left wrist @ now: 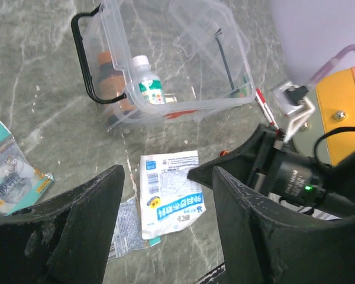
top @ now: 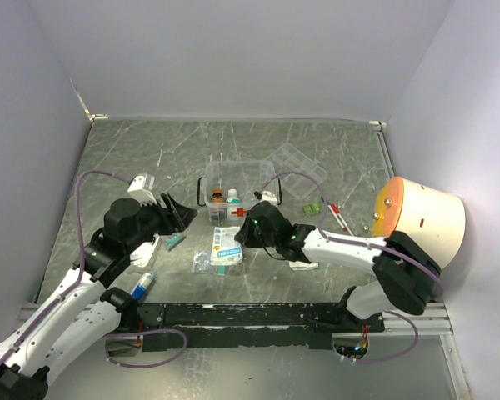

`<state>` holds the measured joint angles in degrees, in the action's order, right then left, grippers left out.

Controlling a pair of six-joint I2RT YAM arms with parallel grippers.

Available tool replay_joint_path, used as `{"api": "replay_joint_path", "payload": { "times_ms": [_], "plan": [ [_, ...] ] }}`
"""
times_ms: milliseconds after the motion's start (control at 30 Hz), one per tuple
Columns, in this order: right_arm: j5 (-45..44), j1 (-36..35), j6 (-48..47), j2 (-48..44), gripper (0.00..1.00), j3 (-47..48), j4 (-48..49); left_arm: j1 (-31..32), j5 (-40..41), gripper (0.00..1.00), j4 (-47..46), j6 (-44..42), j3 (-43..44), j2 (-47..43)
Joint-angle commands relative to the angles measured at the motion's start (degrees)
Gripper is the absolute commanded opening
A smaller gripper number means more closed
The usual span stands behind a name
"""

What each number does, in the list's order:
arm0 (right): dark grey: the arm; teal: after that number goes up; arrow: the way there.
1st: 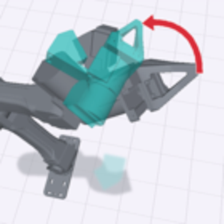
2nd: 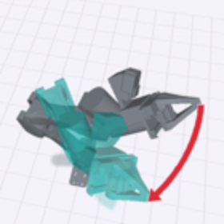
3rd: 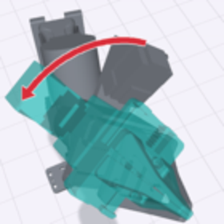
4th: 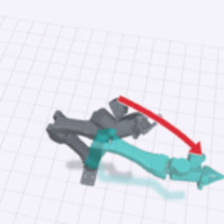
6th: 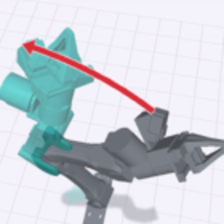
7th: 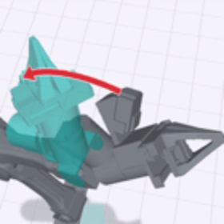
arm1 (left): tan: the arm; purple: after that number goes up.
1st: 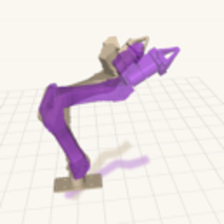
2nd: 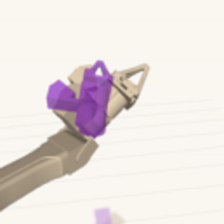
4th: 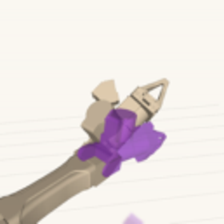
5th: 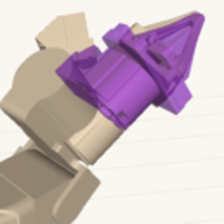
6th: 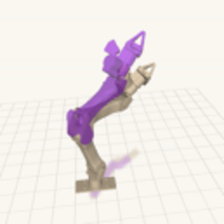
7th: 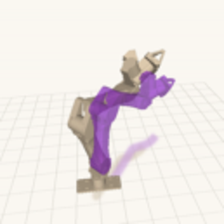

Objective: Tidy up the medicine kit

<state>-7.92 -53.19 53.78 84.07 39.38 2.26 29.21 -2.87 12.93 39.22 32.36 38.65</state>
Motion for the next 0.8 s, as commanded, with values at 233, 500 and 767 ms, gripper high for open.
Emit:
{"api": "replay_joint_path", "payload": {
  "times_ms": [233, 500, 767],
  "plan": [
    [9.8, 0.0, -37.7, -17.1, 0.00, 5.5, 6.2, 0.4, 0.4, 0.80, 7.4, 3.6, 14.7, -0.2],
    [7.3, -0.1, -62.3, -20.7, 0.00, 3.6, 25.1, 0.4, -2.0, 0.88, 19.7, 6.5, 30.6, 8.8],
    [11.7, -0.2, -87.8, -16.5, 0.00, -4.3, 54.8, 0.3, -3.9, 0.89, 13.1, 18.8, 32.7, 13.6]
  ]
}}
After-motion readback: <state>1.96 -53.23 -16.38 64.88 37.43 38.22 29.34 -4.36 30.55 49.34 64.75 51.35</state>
